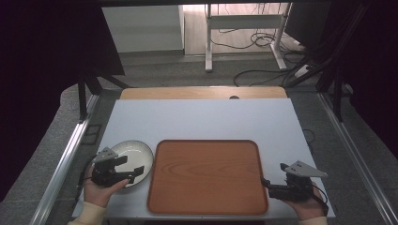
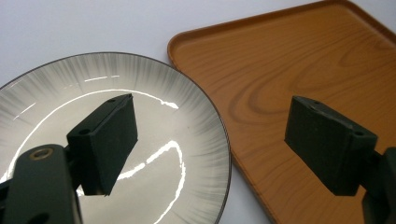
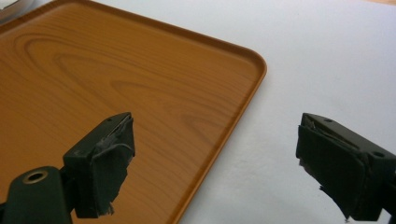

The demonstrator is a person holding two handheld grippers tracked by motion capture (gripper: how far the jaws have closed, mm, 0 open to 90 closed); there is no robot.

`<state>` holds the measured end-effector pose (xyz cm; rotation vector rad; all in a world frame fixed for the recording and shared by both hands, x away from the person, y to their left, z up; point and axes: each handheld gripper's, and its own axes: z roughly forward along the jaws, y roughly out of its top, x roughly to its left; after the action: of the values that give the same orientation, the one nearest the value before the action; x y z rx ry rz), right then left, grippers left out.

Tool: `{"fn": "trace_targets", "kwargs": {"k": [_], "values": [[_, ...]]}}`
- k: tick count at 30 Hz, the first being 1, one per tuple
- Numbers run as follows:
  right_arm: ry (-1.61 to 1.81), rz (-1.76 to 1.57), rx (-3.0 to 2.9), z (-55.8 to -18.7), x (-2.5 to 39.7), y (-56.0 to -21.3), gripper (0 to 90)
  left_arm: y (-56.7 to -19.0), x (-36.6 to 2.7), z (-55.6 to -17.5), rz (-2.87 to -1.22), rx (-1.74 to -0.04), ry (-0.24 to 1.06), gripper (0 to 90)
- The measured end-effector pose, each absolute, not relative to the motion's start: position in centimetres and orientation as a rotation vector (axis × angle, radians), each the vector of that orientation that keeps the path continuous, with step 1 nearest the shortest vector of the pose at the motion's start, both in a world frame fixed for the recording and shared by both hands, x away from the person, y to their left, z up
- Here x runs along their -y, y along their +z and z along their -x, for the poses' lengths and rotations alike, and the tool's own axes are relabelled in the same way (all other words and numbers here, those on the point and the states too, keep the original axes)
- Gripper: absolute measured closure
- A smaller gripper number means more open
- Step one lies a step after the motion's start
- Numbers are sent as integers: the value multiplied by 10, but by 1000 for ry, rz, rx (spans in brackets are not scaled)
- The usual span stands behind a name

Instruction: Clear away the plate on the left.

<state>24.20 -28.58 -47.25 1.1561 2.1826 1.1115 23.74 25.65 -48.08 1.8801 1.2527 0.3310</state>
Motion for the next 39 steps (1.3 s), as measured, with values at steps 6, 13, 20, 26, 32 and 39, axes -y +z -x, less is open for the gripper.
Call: {"fn": "trace_targets", "kwargs": {"k": [6, 13, 20, 26, 32, 39], "values": [[1105, -1138, -2183, -243, 284, -473, 133, -481, -255, -235, -1867, -1213, 321, 166], [1107, -1137, -2178, -242, 284, -472, 139, -479, -257, -234, -1854, -1207, 321, 164], [1084, -1126, -2201, -246, 281, -475, 146, -476, -259, -234, -1830, -1208, 299, 149], [1071, -1129, -2195, -248, 283, -477, 146, -473, -263, -237, -1802, -1196, 271, 167], [1057, -1116, -2213, -250, 281, -479, 147, -471, -266, -236, -1797, -1204, 283, 166], [1057, -1102, -2216, -251, 281, -479, 149, -470, -268, -239, -1795, -1215, 295, 167]]}}
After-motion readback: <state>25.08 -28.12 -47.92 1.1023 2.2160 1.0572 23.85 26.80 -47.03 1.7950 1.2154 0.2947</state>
